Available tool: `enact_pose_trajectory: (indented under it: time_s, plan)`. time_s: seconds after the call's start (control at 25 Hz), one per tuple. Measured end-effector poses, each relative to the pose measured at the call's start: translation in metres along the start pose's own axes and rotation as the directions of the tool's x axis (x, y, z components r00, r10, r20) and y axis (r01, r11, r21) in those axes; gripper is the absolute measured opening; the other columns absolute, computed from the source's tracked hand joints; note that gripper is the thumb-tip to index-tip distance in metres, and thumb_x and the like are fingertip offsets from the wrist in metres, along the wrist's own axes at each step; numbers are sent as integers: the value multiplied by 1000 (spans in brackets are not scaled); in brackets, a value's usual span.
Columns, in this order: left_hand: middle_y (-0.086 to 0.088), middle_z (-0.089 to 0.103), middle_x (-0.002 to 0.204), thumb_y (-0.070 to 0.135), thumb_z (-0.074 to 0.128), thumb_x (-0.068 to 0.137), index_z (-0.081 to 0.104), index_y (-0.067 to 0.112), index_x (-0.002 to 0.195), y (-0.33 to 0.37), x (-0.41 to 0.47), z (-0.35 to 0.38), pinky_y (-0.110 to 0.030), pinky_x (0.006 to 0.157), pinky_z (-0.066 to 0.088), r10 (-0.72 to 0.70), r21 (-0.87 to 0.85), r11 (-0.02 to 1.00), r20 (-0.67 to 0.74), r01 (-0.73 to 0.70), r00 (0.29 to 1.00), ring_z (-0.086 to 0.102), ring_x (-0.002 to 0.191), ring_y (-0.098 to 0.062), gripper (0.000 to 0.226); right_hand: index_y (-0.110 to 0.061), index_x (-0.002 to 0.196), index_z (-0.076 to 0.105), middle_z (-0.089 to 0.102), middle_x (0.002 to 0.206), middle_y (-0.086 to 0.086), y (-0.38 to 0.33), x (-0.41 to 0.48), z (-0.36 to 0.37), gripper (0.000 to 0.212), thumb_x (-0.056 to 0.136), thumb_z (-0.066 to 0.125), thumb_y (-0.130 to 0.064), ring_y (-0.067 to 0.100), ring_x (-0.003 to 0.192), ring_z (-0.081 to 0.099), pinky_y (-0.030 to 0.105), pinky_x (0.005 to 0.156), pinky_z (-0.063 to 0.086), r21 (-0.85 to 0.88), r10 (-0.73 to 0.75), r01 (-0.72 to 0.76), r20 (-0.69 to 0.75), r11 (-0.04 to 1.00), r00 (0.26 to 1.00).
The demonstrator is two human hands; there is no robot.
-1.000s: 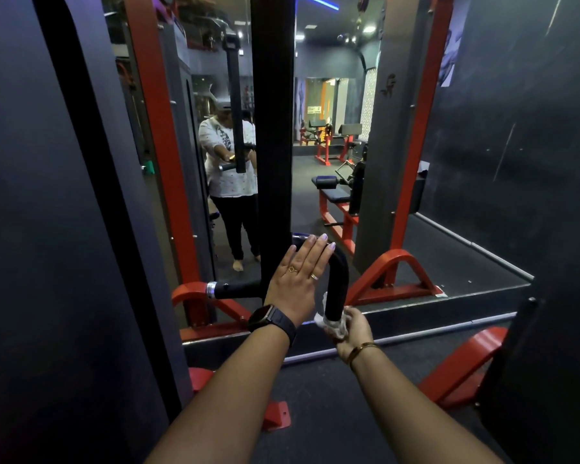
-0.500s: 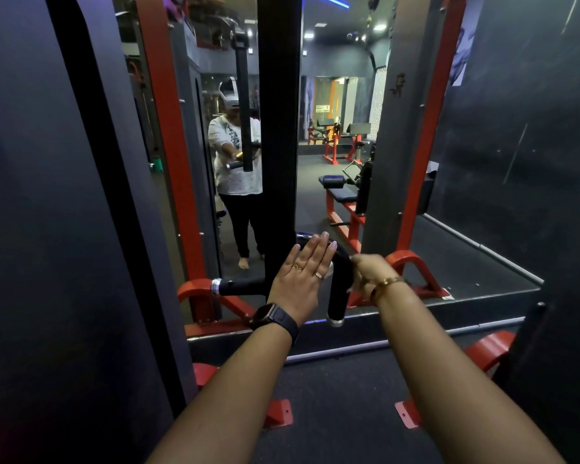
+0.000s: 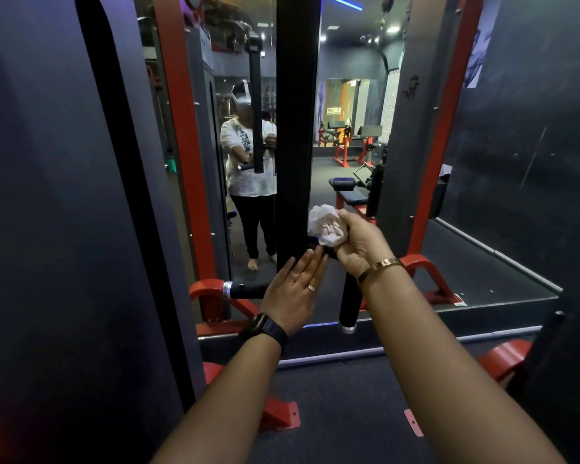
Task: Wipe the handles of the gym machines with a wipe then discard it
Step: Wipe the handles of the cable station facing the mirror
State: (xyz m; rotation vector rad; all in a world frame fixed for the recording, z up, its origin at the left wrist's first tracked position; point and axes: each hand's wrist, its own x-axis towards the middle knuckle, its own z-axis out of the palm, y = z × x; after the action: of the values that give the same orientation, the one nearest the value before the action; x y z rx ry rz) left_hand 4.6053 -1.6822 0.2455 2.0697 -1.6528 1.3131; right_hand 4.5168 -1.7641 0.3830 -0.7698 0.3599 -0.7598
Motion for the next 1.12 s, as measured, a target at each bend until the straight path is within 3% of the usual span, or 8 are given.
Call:
enact_pose_trajectory:
  time_s: [0.12,0.28,0.4,0.48,0.56,0.72,0.88,1.12]
  plan:
    - [-13,31,148,25,53,75,33,4,144,-20,-29,4,-35,115,4,-213,-138,969,-67,203,975,10,145,-22,75,0,89,62,61,82,11,3,-9,6,17,93,46,-3,17,67,60,24,59,51,66,-56,54,34,996,998]
    - [-19,12,155,26,33,89,17,-2,148,-47,-65,14,-34,117,4,-636,-418,684,61,598,769,1,146,-23,67,-9,96,68,64,91,-4,52,-34,12,11,90,58,-9,0,82,61,10,67,48,-402,-548,505,9,764,836]
    - [-8,33,149,13,32,101,30,1,146,-58,-69,19,-27,113,20,-833,-743,69,324,666,448,22,142,-19,46,-3,113,62,54,111,3,110,-43,-1,31,87,47,-2,9,103,52,17,92,42,-583,-841,812,426,27,334]
    - [-6,55,128,16,28,103,41,3,141,-67,-62,16,-31,98,40,-756,-772,-500,610,394,237,56,118,-25,43,-3,119,61,49,116,6,149,-44,-8,33,92,43,-7,19,106,49,27,98,42,-493,-685,856,679,-157,266]
    - [-13,62,113,36,23,102,41,9,141,-80,-60,12,-30,70,48,-592,-605,-789,795,104,132,68,78,-19,51,1,115,65,53,115,8,175,-37,-14,34,89,43,-7,22,104,51,33,93,47,-505,-533,838,776,-204,338]
    - [-19,58,124,58,21,94,33,17,146,-96,-76,6,-22,51,41,-458,-453,-889,882,-70,109,61,60,-17,67,-1,119,59,57,119,17,193,-17,0,40,85,57,-23,35,109,53,40,89,48,-635,-110,709,763,-305,636]
    - [-20,47,140,59,22,93,29,15,148,-100,-83,7,-37,71,46,-424,-407,-903,896,-133,134,60,94,-29,71,-11,100,63,61,102,10,201,3,28,32,87,51,-37,28,96,57,35,77,44,-446,93,575,730,-686,677]
    - [-11,68,77,63,25,90,54,10,128,-98,-85,11,-25,53,51,-385,-387,-922,917,-6,101,65,63,-23,71,-5,113,57,56,117,11,193,20,36,33,93,33,-16,28,109,49,35,89,37,82,563,776,736,-625,376]
